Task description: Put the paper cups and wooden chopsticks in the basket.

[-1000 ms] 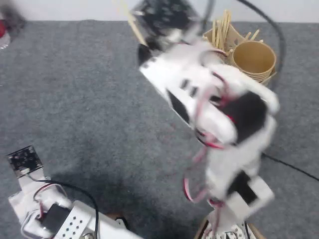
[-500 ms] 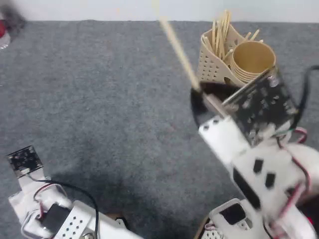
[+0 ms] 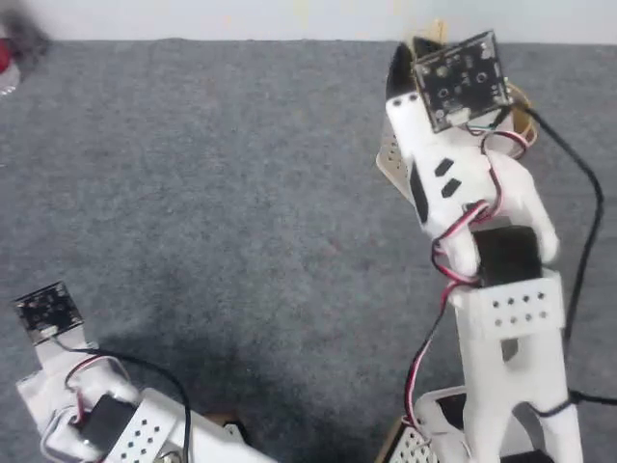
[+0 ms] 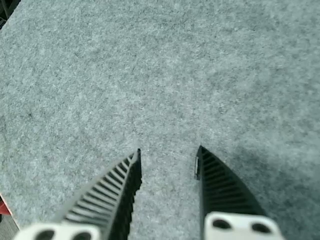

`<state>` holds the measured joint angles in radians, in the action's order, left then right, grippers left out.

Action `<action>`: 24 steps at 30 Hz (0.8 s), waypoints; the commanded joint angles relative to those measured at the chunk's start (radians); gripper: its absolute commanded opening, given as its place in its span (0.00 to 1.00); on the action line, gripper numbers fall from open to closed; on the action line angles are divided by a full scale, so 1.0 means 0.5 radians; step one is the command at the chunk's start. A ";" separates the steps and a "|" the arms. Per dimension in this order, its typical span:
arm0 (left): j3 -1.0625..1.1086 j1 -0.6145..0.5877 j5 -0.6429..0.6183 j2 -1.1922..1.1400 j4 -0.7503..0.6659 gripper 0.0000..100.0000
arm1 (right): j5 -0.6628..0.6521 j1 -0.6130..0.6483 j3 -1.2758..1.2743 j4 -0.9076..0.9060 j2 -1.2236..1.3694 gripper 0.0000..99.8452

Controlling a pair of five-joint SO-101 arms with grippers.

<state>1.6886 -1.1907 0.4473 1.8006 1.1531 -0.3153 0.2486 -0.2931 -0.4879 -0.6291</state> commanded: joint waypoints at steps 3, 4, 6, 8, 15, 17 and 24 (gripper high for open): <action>-0.014 0.015 0.012 0.037 -0.009 0.17 | -0.034 -0.060 -0.267 0.904 0.078 0.01; -0.014 0.015 0.012 0.037 -0.009 0.17 | -0.034 -0.060 -0.273 0.962 0.137 0.01; -0.014 0.015 0.012 0.037 -0.009 0.17 | -0.037 -0.069 -0.242 1.054 0.293 0.01; -0.014 0.015 0.012 0.037 -0.009 0.17 | -0.025 -0.115 -0.181 1.125 0.474 0.01; -0.014 0.018 0.012 0.037 -0.009 0.17 | -0.021 -0.216 0.120 1.226 0.996 0.01; -0.014 0.018 0.012 0.037 -0.009 0.17 | -0.018 -0.241 0.160 1.226 1.088 0.01; -0.014 0.068 0.012 0.037 -0.003 0.17 | -0.021 -0.247 0.166 1.180 1.174 0.03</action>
<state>1.6886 -1.1692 0.4473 1.8006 1.1531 -0.3153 0.1412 -0.2777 0.1043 -0.0307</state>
